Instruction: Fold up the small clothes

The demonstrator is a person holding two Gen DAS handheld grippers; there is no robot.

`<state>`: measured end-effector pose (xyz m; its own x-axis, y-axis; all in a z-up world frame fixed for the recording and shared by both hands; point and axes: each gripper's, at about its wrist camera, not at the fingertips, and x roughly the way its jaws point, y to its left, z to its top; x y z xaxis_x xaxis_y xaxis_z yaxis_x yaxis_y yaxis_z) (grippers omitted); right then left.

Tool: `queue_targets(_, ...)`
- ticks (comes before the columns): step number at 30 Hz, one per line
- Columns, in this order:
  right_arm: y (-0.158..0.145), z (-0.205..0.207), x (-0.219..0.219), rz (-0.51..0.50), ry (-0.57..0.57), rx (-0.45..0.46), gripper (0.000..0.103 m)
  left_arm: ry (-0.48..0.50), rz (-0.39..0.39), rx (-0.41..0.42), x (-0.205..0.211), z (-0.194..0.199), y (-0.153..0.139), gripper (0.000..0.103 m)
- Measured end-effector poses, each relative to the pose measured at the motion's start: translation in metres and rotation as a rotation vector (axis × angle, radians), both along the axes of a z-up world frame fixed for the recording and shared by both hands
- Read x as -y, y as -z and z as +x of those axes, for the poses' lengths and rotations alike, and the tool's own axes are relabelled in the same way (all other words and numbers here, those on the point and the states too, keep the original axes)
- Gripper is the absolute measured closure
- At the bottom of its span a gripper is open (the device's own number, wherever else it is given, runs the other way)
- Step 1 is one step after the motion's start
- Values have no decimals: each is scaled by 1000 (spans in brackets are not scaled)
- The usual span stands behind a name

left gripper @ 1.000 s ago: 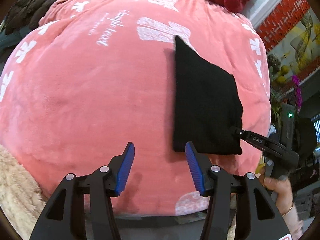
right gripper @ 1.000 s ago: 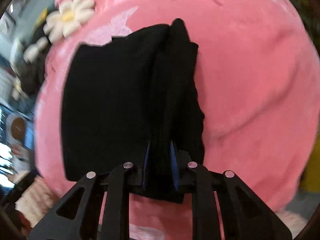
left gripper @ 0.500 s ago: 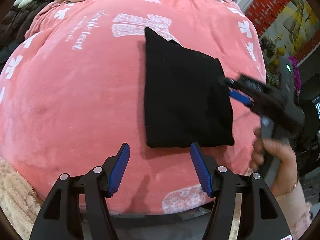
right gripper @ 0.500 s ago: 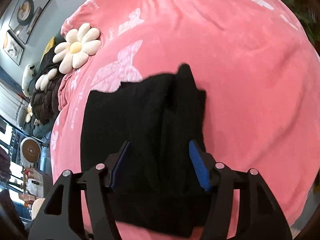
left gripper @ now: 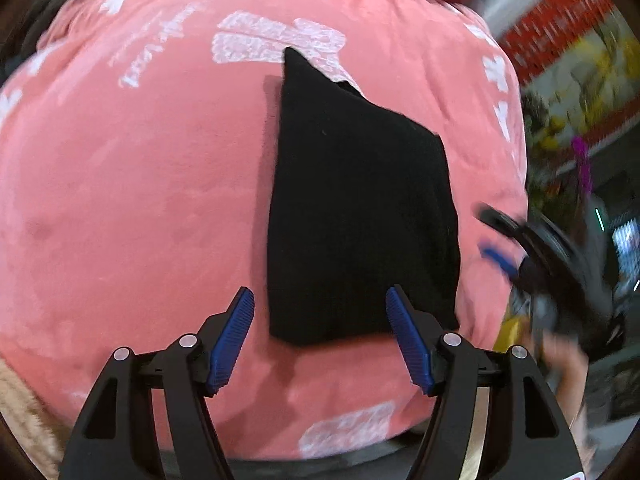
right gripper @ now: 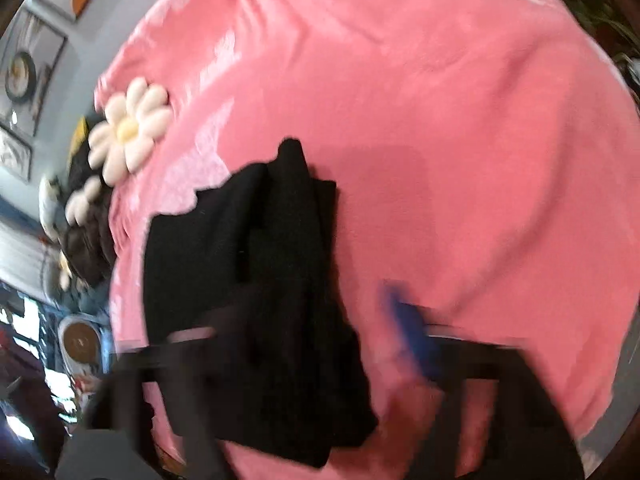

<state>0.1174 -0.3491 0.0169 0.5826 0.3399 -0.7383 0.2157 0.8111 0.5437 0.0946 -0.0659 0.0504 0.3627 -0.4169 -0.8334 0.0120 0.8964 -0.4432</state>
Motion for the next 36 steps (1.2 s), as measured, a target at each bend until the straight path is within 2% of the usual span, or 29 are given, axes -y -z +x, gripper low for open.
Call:
queue_targets(4,18,-3,-15,21,-51,-68,12,-60,-53,-69,-3,37,27,35)
queue_targets(8,45,13,-30,50,-99,-169,14,-80,-107,-120,-2,54,51,35)
queue_targets(9,47,15,-34,38,-104,-161,28,-82,-125,-106,-2,56,52,33)
queue_targets(10,43,17,-39,18,-136,-141,59,-71,-123,-97,-1,57,50,38)
queue_targets(11,40,18,-42,52,-170,-137,78,-44,-126,-87,1,57,47,54)
queue_targets(12,35,17,-45,81,-173,-136,84,-10,-132,-91,4,58,44,73)
queue_targets(13,26,14,-49,67,-181,-120,86,-7,-133,-84,2,56,37,81)
queue_targets(15,6,1,-57,87,-196,-80,87,2,-156,-70,-6,46,18,84)
queue_targets(18,-12,-28,-67,119,-219,-57,87,-3,-171,-64,-27,23,-4,85)
queue_targets(20,-1,-49,-80,116,-234,-111,86,1,-174,-86,-45,1,-9,85)
queue_targets(22,23,-61,-92,54,-241,-193,82,17,-124,-149,-51,-20,7,82)
queue_targets(24,45,-66,-104,-45,-226,-303,76,35,-26,-223,-50,-34,34,81)
queue_targets(25,43,-65,-105,-57,-221,-299,71,27,27,-242,-50,-40,47,80)
queue_targets(26,37,-63,-105,-74,-219,-282,68,12,25,-227,-52,-45,50,78)
queue_targets(27,26,-62,-106,-109,-214,-251,61,-10,26,-203,-54,-49,48,74)
queue_targets(28,20,-62,-105,-126,-208,-228,48,-20,35,-191,-55,-51,45,74)
queue_targets(30,8,-62,-102,-136,-191,-186,36,-19,57,-175,-53,-50,36,74)
queue_targets(34,8,-54,-108,-173,-178,-158,23,-3,128,-112,-46,-46,22,59)
queue_targets(36,14,-55,-112,-192,-180,-151,19,11,143,-104,-41,-43,22,57)
